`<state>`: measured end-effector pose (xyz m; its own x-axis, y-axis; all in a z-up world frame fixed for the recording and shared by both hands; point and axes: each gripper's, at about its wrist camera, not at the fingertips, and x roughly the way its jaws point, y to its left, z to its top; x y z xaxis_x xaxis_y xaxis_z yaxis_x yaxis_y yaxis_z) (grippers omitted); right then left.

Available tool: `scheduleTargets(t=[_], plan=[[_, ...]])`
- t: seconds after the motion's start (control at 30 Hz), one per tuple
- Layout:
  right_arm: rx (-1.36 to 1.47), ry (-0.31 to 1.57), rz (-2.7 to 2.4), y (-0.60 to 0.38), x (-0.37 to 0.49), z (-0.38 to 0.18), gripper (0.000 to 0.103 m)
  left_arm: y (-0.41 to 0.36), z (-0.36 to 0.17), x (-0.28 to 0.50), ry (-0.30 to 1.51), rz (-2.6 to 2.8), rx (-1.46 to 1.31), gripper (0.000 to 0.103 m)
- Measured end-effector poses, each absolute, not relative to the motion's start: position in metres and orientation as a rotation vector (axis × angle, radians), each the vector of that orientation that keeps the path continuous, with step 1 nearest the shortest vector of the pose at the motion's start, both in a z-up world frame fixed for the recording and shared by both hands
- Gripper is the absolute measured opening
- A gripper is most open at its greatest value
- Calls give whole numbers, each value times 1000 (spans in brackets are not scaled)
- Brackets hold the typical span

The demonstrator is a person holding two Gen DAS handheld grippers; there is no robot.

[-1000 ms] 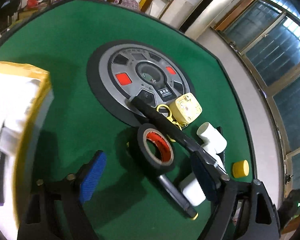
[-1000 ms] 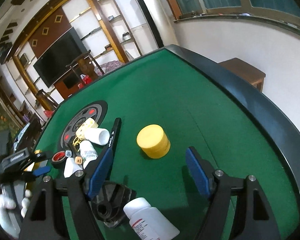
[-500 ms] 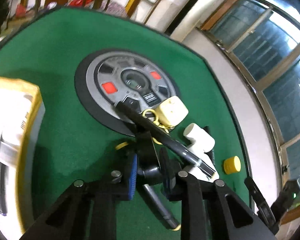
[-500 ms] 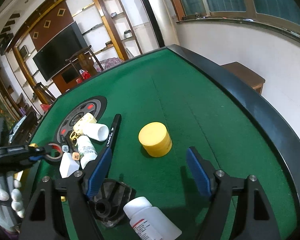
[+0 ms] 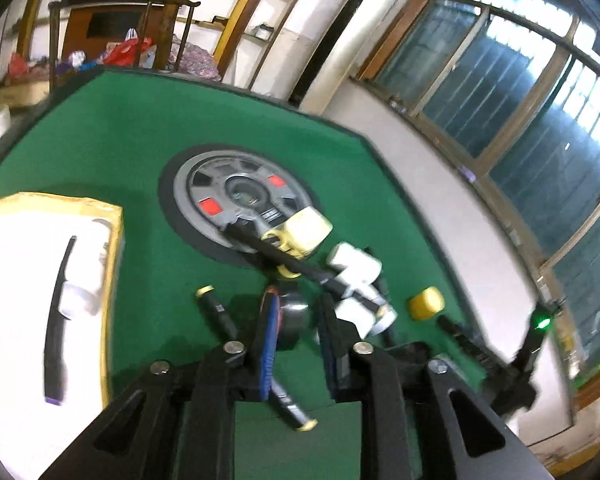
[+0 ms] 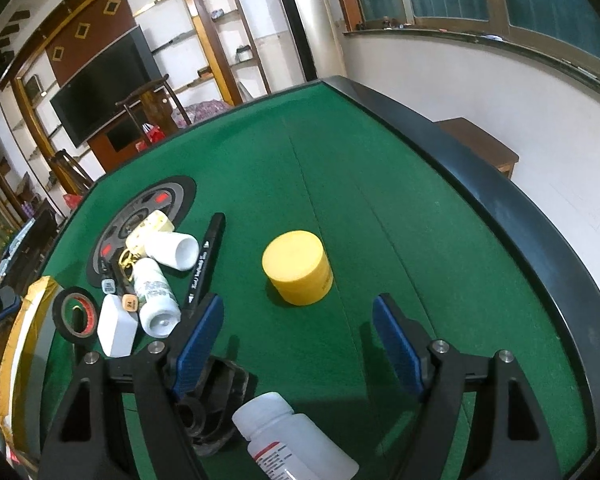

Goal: Organize rigid objects
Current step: 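Move the left gripper to the black tape roll and grasp it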

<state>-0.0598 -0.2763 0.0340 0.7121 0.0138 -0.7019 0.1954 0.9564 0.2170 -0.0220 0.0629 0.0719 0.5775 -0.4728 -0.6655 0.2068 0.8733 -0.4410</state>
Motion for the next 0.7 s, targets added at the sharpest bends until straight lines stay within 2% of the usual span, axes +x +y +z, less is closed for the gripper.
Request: scheduleTargets(t=[0.07, 0.1, 0.33, 0.47, 0.67, 0.7], plan=[[287, 779, -109, -277, -59, 33, 77, 62, 60, -18, 904, -398, -353, 39], [288, 780, -112, -277, -59, 33, 77, 61, 54, -15, 922, -397, -365, 40], [286, 799, -116, -277, -56, 31, 77, 40, 33, -6, 980, -384, -342, 40], [285, 801, -116, -277, -55, 31, 77, 26, 28, 4, 992, -351, -317, 50], [284, 804, -117, -277, -55, 30, 77, 33, 12, 18, 1030, -311, -385, 49], [284, 806, -118, -277, -55, 30, 77, 34, 11, 18, 1032, -314, -390, 39]])
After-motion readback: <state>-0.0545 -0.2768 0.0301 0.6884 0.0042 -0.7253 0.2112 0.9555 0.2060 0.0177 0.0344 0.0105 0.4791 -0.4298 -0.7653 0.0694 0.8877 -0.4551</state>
